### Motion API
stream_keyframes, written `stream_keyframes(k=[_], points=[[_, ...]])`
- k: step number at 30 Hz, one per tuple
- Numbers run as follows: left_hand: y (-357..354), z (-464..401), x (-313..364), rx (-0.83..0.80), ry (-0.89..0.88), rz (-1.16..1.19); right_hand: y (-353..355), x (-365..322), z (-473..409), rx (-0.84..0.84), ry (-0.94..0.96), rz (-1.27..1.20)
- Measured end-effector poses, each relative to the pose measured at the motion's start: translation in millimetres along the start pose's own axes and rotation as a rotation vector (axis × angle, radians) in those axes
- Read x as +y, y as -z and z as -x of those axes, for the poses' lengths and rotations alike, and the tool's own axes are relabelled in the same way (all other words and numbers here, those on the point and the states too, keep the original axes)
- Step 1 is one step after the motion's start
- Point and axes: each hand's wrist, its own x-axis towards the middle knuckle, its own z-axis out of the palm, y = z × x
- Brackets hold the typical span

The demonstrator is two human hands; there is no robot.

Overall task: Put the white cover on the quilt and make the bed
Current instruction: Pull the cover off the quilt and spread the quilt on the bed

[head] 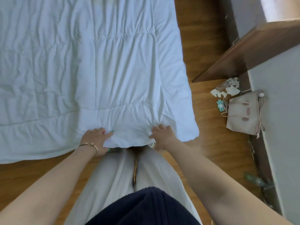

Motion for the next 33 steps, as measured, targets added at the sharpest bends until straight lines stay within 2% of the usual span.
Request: stream_keyframes(k=[2,3,4,7,8,10,13,16,18,21,24,28,30,33], points=[[-5,2,6,0.246,-0.018,0.16,3,-5,4,0.249,-0.019,-0.042],[-7,6,8,0.345,-0.021,0.192,2,-7,4,0.296,-0.056,-0.08],[-11,7,7,0.398,0.015,0.176,4,-8,4,0.255,-0.092,-0.118],[-23,7,-3,0.107,0.101,0.124,17,-16,-6,-0.042,-0.185,-0.107],[-23,5,-5,0.092,0.096,0.163,25,-24,-11,-0.075,-0.207,-0.115],[-20,6,-10,0.166,0.046,0.316,41,-50,-26,-0.02,-0.213,-0.174],[-30,18,-35,0.345,-0.054,0.497,56,-110,-47,0.154,-0.217,-0.321],[-62,40,-85,0.514,-0.159,0.448,70,-181,-66,0.311,-0.115,-0.344],[-87,59,-129,0.459,-0.158,0.35,81,-230,-78,0.332,-0.05,-0.297],[-135,84,-216,0.238,0.047,0.374,95,-302,-93,0.308,-0.123,-0.243],[-181,112,-313,0.099,0.208,0.344,111,-364,-118,0.162,-0.107,-0.15],[-210,147,-406,0.102,0.253,0.31,138,-445,-157,-0.104,0.002,-0.17],[-222,157,-439,0.126,0.308,0.373,153,-485,-178,-0.13,0.05,-0.154],[-246,168,-489,0.082,0.464,0.565,177,-542,-211,-0.077,0.118,-0.109]])
